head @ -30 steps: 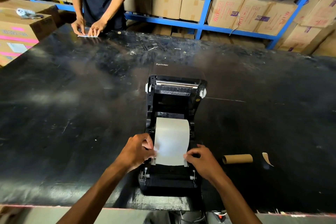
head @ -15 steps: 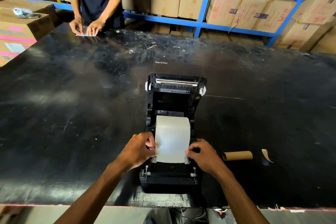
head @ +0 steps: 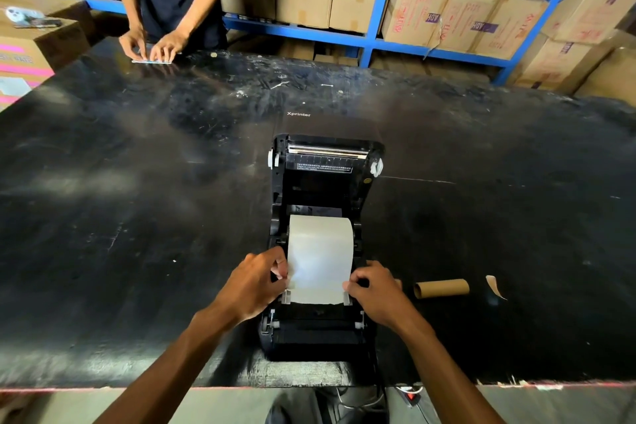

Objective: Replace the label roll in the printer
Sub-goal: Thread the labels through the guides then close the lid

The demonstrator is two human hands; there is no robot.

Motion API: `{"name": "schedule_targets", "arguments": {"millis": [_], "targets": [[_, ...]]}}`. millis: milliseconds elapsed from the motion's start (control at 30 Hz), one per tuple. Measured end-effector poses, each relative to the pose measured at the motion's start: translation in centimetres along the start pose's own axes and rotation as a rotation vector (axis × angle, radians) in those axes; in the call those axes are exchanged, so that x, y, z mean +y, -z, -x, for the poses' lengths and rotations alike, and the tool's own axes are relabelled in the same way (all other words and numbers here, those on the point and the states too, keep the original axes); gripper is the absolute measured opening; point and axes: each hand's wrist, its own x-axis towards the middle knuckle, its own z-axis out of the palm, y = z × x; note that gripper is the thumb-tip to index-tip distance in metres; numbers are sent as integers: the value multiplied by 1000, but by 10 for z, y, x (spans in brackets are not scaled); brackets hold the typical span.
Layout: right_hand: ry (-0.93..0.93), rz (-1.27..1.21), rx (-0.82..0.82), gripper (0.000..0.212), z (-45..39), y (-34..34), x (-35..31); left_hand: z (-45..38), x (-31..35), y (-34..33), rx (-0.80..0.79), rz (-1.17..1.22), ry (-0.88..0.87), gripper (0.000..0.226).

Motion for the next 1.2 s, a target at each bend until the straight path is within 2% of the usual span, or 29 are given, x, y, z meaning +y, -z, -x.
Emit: {"name": "schedule_targets", "arguments": {"millis": [100, 200, 333, 467, 667, 833, 1000, 1200], "targets": [[4, 19, -20, 33, -2, 4, -1, 1, 0, -2, 20, 60, 17, 32], [19, -94, -54, 29, -3, 3, 2, 0, -2, 1, -24, 65, 29, 28], [-4, -177, 46, 25, -1, -4, 4, -2, -2, 1, -32, 35, 39, 26], [-12, -127, 23, 31, -1, -2, 5, -3, -3, -2, 36, 99, 71, 20], [-10, -185, 107, 18, -1, -8, 6, -8, 0, 2, -58, 19, 90, 24], [-11, -201, 45, 19, -3, -5, 9, -5, 1, 0, 4, 131, 105, 20], [38, -277, 89, 30, -1, -5, 7, -8, 1, 2, -41, 117, 128, 24], [7, -235, 49, 21, 0, -3, 10, -5, 1, -2, 33, 137, 146, 20]]}}
